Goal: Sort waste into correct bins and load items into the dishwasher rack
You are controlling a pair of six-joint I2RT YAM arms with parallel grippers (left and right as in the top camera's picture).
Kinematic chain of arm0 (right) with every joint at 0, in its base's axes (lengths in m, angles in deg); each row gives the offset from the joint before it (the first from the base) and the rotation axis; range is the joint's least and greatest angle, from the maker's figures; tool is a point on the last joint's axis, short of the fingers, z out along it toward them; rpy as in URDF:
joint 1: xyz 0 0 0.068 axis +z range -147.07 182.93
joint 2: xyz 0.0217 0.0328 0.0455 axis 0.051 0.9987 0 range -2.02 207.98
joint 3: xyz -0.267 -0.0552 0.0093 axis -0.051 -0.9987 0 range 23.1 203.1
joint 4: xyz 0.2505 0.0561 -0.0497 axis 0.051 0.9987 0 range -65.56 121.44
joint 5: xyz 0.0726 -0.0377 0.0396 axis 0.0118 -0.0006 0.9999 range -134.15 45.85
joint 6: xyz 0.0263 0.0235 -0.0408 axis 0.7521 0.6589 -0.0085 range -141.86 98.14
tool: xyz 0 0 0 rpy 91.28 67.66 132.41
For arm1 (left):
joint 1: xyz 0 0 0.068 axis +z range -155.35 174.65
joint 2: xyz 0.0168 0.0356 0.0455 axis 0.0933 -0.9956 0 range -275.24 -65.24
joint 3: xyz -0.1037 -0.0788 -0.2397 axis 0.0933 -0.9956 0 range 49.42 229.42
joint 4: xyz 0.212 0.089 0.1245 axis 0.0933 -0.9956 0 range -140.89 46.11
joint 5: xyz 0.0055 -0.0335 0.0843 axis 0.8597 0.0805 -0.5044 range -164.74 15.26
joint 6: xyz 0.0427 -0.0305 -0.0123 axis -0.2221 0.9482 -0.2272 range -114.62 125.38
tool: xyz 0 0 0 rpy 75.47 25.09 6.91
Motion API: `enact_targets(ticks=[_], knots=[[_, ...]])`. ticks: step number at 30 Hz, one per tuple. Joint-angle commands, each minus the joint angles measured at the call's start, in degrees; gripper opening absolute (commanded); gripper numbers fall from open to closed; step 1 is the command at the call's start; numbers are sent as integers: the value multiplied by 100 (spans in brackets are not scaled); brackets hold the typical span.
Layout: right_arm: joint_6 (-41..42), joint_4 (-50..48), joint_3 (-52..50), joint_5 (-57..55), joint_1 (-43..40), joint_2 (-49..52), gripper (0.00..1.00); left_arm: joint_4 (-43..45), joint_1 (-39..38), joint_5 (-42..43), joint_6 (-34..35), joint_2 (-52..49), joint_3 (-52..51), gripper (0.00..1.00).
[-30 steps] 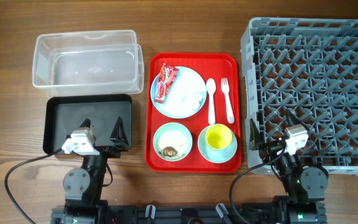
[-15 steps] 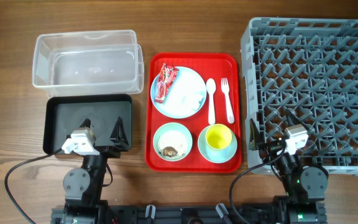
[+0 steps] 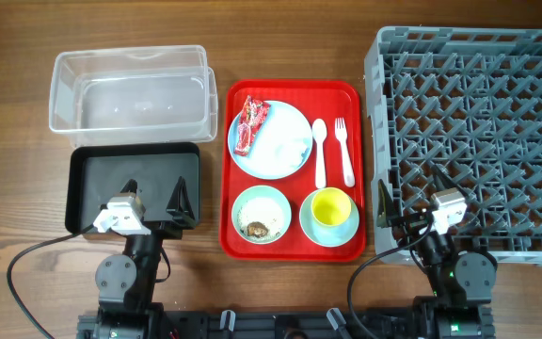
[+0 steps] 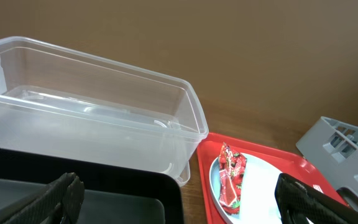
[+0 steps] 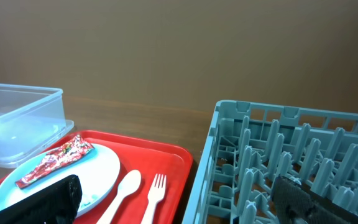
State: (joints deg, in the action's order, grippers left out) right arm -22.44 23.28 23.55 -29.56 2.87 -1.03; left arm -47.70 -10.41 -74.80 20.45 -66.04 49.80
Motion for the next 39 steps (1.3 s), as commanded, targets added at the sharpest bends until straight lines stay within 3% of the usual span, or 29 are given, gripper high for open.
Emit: enact_targets(ticks=[1,4,9,12,15,18,21,25,32,36,39], knots=[[-79,-17,-15,92,-20,-57,100,33,46,48,-74,42,-4,100],[-72,-39,-15,122,-20,-57,100,11,42,269,-70,42,-4,100],[461,-85,-15,743,-20,-57,100,201,42,1878,238,42,-4,100],[1596,-140,-15,922,-20,-50,100,597,42,2872,927,42,-4,100],[2745,-448,-13,1204,-20,-50,100,848,42,3200,1493,42,31,100],[2968,-1049,127,2011,-20,-46,100,852,42,3442,1633,42,343,100],[3077,-710,815,2437,-20,15,100,166,42,3329,1626,-42,1191,100],[2946,850,2306,2452,-20,575,100,-1419,42,3241,1552,-852,2710,99],[1735,3694,5165,2496,-20,2605,100,-4218,42,3230,284,-3202,5871,100],[1611,4459,6070,2634,-20,3534,99,-5034,42,3257,203,-4096,6977,100],[2015,4649,6137,3040,-20,3939,100,-5174,42,3659,446,-4428,7191,100]])
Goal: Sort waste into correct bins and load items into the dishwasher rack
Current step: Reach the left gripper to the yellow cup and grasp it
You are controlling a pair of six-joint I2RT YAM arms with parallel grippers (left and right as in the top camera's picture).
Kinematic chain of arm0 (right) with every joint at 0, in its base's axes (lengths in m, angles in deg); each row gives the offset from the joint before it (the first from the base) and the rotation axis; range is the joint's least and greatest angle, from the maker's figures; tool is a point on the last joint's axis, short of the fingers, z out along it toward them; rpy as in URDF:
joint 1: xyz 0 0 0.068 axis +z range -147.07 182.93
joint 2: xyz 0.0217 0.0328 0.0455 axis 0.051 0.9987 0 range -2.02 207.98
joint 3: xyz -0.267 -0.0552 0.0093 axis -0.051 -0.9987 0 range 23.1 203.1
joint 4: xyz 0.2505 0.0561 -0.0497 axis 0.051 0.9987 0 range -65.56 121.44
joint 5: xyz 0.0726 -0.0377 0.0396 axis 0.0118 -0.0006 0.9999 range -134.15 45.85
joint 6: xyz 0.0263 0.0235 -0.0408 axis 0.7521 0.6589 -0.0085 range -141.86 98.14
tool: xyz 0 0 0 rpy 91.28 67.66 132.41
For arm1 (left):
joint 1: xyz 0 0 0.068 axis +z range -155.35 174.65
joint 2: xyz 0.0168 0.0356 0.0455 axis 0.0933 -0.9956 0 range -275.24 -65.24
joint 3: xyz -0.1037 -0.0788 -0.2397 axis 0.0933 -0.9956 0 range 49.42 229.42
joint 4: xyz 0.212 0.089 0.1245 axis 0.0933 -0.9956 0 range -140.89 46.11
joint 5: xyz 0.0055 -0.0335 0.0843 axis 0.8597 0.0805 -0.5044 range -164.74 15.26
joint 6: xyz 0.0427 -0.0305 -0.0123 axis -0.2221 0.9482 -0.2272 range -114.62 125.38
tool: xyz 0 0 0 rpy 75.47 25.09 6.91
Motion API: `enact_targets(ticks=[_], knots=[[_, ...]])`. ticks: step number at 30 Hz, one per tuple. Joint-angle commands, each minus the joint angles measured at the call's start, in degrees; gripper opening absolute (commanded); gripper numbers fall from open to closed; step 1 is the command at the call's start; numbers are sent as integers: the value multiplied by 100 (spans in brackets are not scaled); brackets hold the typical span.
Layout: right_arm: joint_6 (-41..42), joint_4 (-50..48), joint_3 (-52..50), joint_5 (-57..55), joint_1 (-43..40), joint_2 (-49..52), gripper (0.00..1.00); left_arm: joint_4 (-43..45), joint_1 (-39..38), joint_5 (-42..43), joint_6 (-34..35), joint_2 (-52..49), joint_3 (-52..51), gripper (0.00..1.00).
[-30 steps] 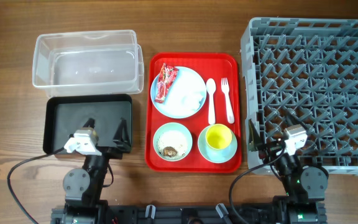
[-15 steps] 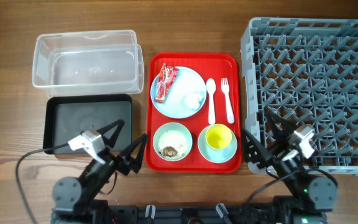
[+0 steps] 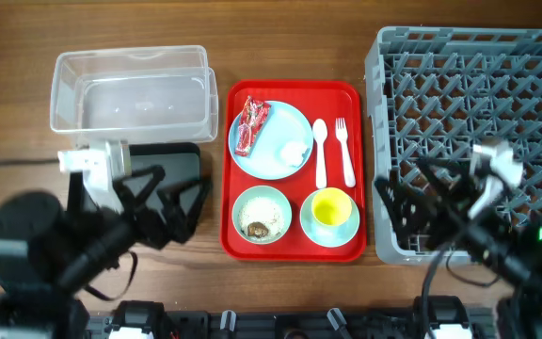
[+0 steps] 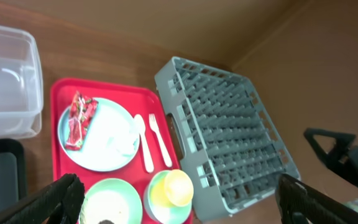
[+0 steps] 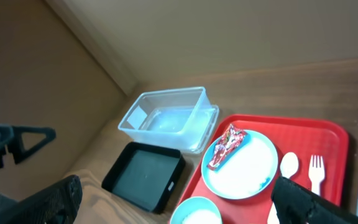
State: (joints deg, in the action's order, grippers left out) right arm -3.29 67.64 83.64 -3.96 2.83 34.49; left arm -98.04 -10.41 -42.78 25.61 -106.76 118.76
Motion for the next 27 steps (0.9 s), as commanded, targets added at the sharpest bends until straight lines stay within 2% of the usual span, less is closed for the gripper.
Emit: enact_targets(ticks=[1,6,12,14,19,22,25,27], knots=[[61,192,129,494,-15,501,100,-125,42,496,72,-437,295,100],[-26,323,129,409,-15,901,97,-450,-293,267,254,-909,295,99],[278,549,129,-125,-15,1182,97,-1040,-1766,-1611,595,-1567,289,100],[284,632,129,-232,-15,1204,97,-1032,-2616,-2286,787,-1965,289,100],[313,785,129,-330,-15,1198,97,-417,-3834,-2391,743,-2763,289,100],[299,992,129,-332,-15,1198,97,-136,-4070,-2396,809,-3082,289,83],[240,1202,129,-358,-15,1200,97,90,-4118,-2391,1554,-3338,289,81],[247,1237,129,-417,-15,1204,97,238,-4332,-2590,1589,-3733,289,80]])
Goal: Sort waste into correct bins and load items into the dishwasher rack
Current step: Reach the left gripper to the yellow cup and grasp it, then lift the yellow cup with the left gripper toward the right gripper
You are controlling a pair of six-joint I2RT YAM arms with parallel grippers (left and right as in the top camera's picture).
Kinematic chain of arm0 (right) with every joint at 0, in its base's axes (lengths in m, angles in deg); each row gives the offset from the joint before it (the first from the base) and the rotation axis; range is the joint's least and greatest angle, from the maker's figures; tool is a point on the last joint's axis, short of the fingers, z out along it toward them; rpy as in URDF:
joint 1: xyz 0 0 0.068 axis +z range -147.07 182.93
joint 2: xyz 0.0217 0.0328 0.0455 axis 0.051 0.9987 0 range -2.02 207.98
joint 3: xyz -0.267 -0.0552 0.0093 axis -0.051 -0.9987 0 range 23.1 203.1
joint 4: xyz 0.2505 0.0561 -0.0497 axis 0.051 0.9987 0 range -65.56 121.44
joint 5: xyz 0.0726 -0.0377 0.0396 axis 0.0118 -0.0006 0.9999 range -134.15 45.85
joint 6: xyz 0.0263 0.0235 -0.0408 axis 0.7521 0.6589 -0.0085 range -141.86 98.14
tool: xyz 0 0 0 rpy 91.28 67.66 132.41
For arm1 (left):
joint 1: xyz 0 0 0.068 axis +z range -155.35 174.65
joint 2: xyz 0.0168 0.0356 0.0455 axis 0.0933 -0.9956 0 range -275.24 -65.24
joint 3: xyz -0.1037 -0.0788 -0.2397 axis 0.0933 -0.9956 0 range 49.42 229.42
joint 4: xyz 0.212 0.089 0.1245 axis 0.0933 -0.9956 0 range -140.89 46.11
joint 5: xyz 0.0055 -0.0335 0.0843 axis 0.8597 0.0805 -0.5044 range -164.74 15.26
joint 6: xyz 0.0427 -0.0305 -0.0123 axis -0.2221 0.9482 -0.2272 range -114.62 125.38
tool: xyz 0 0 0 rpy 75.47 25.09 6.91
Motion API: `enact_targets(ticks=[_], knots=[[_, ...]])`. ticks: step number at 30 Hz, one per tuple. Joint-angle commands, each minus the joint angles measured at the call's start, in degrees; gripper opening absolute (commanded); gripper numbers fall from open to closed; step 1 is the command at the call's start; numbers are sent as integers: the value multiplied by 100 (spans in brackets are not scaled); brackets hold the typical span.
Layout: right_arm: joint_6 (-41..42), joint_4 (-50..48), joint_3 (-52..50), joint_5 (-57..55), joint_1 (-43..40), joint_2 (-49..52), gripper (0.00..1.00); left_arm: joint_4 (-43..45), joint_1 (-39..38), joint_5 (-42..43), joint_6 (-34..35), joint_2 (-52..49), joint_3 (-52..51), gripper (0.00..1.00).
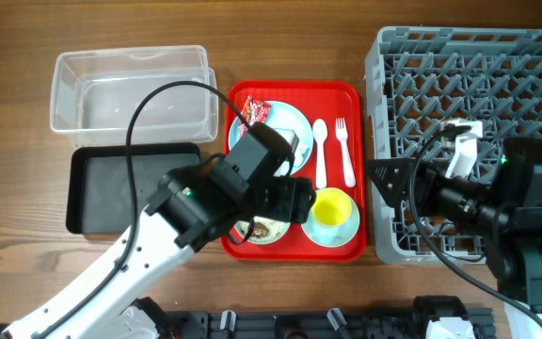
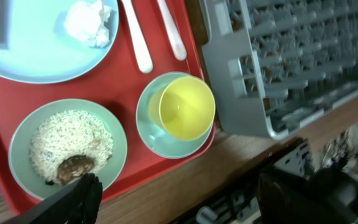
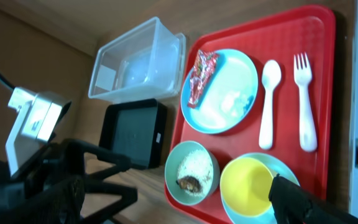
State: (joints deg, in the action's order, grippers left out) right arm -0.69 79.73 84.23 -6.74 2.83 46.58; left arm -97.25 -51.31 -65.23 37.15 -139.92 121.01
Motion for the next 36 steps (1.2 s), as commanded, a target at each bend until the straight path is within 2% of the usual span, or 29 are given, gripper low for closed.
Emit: enact_targets(ticks=[1,5,9,13,16,18,19,21,25,27,31,36], knots=[[-15,28,70,-151,-15,-7,97,208,-345,-479,448,-616,63,80],[-11,39,70,-164,-15,-7,97,516,-667,-822,474,-1528,63,78],[-15,105,68,-164,-15,-4,98,850,-699,-719,474,-2205,63,72],[-11,149,68,-164,-15,-4,98,933,-704,-728,472,-2446,63,70],[-2,157,68,-164,-15,-4,98,931,-704,-870,472,-2529,63,64],[0,155,68,-164,-15,-4,98,960,-706,-881,472,-2592,63,54],[0,157,68,-164,-15,-4,98,990,-730,-879,474,-2673,63,43],[0,155,68,-162,-15,-4,98,1012,-763,-876,472,-2774,63,39],[2,155,68,-162,-15,-4,98,1032,-861,-876,474,-2946,63,13],[7,157,68,-162,-15,-4,98,1038,-914,-881,472,-2959,63,4],[4,160,68,-160,-15,-7,98,1023,-874,-868,474,-2813,76,4],[2,153,68,-160,-15,-7,98,918,-667,-767,472,-2059,76,4]])
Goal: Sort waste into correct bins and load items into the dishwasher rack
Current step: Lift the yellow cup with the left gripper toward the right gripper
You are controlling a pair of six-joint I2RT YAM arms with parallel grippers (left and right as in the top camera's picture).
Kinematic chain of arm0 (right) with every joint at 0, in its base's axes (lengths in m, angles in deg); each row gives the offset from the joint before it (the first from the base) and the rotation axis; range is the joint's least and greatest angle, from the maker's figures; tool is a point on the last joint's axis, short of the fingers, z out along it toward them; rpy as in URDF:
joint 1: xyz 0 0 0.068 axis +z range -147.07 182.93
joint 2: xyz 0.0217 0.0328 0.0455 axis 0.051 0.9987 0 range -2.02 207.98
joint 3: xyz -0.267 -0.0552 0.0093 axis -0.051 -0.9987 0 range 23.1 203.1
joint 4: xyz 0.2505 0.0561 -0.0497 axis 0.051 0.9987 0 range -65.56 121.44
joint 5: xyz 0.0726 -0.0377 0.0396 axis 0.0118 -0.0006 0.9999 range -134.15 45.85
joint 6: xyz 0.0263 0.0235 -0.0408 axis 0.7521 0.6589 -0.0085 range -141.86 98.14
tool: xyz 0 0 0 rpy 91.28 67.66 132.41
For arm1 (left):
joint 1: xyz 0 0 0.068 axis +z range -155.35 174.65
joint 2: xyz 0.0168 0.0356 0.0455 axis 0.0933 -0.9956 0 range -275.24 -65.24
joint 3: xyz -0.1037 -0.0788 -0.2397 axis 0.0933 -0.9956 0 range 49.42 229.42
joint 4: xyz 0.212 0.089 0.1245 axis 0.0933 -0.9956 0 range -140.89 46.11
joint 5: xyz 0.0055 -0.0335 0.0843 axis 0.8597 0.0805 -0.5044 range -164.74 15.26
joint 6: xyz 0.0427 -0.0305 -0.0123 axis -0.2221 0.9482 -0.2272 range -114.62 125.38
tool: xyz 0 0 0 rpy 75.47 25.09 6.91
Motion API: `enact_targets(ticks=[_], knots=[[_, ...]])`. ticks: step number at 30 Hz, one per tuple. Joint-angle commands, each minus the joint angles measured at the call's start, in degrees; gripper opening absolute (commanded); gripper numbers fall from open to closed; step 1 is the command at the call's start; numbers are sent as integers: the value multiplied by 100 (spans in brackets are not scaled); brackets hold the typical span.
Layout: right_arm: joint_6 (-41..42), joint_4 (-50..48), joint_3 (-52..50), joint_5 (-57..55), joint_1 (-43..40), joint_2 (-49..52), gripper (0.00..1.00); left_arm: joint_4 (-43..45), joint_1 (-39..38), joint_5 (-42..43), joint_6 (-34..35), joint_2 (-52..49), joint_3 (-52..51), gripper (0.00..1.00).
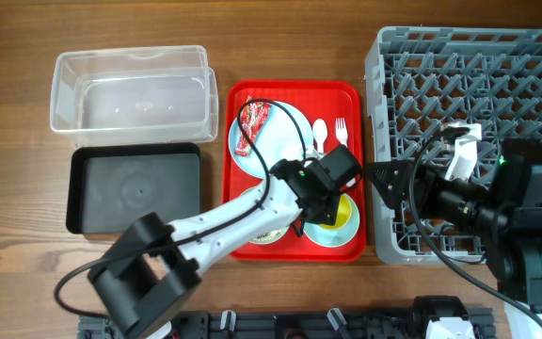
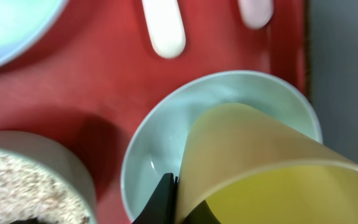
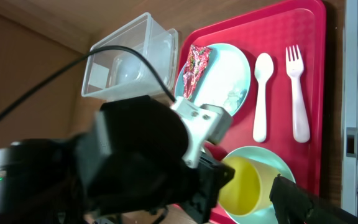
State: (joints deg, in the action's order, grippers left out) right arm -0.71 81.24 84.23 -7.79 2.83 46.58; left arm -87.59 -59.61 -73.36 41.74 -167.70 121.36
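Observation:
A yellow cup (image 2: 260, 180) leans tilted on a pale green saucer (image 2: 160, 149) at the front right of the red tray (image 1: 290, 87). My left gripper (image 2: 178, 186) is shut on the cup's rim, one black finger outside the wall. The right wrist view shows the same cup (image 3: 244, 180) under the left arm. A blue plate (image 1: 285, 141) holds a red wrapper (image 1: 249, 127) and a crumpled tissue. A white spoon (image 3: 261, 93) and fork (image 3: 297, 87) lie beside it. The rice bowl (image 1: 252, 226) is partly hidden by the arm. My right gripper (image 1: 382, 188) hangs open at the rack's left edge.
The grey dishwasher rack (image 1: 478, 94) fills the right side. A clear plastic bin (image 1: 130, 89) stands at the back left, with a black bin (image 1: 135, 188) in front of it. The left arm and its cable cross the tray.
My left gripper was open above the tray with the cup upright on its saucer. Now it is down at the cup, shut on its rim, and the cup is tilted. The right arm has not moved.
Both arms were folded low at the table's front edge. Then they stood raised, looking over the table. Then the left gripper hung open over the tray's front, the right by the rack's edge. Now the left is shut on the yellow cup.

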Motion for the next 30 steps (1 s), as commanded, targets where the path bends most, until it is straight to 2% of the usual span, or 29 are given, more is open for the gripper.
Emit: enact_targets(ticks=[1,6,9,11,15,17,19,24,30], knots=[[7,-4,68,-55,-15,-7,98,-116,229,98,15,949,42,4],[-4,-20,68,-55,-15,-7,98,-660,846,332,13,1982,42,4],[-24,-63,68,-24,-15,-7,94,-876,1543,1080,-50,2518,42,4],[-382,-197,68,483,-13,-7,89,-866,2247,2494,-481,2826,42,4],[-1349,-734,68,2581,-13,-4,88,-866,3506,5379,-1255,3097,42,4],[-1495,-1128,68,3458,-13,-4,88,-868,3950,6496,-1488,3126,42,4],[-1497,-1425,68,3797,9,-4,88,-861,4227,7350,-1661,3119,42,4],[-1169,-1974,68,3875,350,-4,98,-684,4249,8247,-1665,3121,39,4],[-424,-2743,68,3576,1019,9,99,-664,4026,8260,-1665,3121,39,4]])
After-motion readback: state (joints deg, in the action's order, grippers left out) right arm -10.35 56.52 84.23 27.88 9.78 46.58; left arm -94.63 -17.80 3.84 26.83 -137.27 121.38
